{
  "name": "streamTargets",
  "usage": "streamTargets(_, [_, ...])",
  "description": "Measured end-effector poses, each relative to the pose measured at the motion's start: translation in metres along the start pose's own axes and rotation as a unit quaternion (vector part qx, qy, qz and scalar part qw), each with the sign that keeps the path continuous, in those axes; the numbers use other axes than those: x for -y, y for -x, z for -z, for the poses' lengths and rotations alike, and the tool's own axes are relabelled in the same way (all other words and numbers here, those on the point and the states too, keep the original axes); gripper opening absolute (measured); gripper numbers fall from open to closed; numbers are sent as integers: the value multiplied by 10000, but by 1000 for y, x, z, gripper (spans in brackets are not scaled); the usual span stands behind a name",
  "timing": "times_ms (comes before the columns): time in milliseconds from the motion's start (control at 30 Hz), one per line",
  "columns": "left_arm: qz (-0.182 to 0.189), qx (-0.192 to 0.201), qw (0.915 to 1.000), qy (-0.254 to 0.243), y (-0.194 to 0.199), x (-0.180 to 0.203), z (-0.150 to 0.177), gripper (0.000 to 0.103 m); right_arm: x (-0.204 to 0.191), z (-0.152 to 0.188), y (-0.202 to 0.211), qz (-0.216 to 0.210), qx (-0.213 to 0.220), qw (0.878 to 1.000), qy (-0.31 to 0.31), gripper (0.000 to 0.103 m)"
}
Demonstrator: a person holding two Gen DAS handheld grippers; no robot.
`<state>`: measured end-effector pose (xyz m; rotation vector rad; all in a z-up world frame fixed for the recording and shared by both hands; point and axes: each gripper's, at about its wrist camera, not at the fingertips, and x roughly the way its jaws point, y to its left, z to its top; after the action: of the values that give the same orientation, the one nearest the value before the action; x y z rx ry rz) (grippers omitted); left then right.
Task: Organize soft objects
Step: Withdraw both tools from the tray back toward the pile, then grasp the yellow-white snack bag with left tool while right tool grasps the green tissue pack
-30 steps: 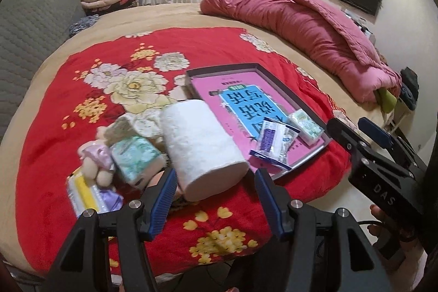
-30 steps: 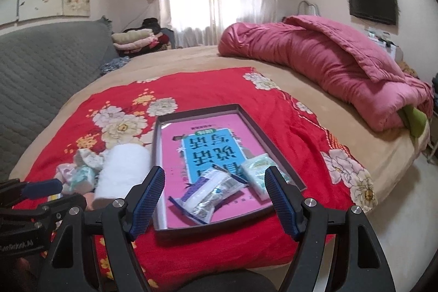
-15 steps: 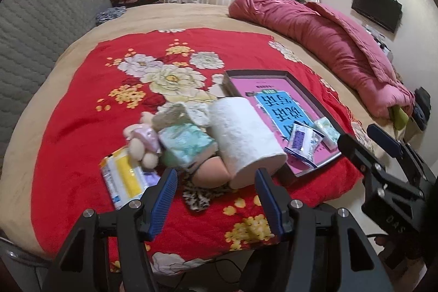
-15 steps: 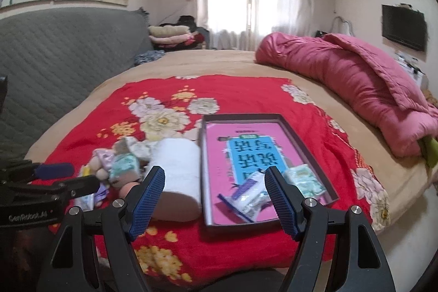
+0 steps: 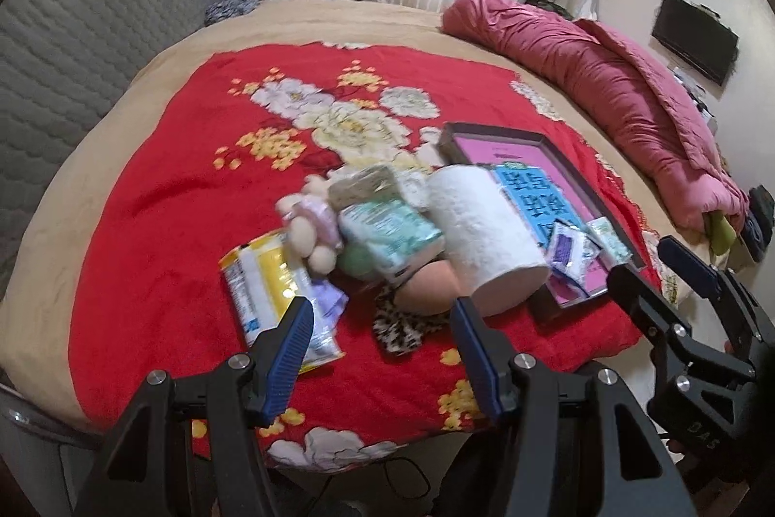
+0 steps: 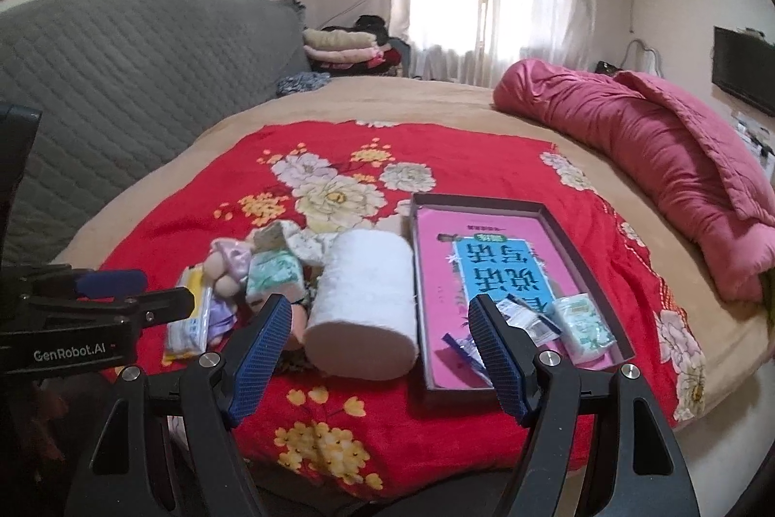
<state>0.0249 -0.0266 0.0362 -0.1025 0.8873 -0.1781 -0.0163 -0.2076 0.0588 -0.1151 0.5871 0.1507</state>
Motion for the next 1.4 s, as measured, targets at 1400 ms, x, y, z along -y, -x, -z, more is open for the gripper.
streamTargets(1400, [285,-940,9754,1975,-106,-110,5,64,-63,2,-94,-545,-570,9940,761,77])
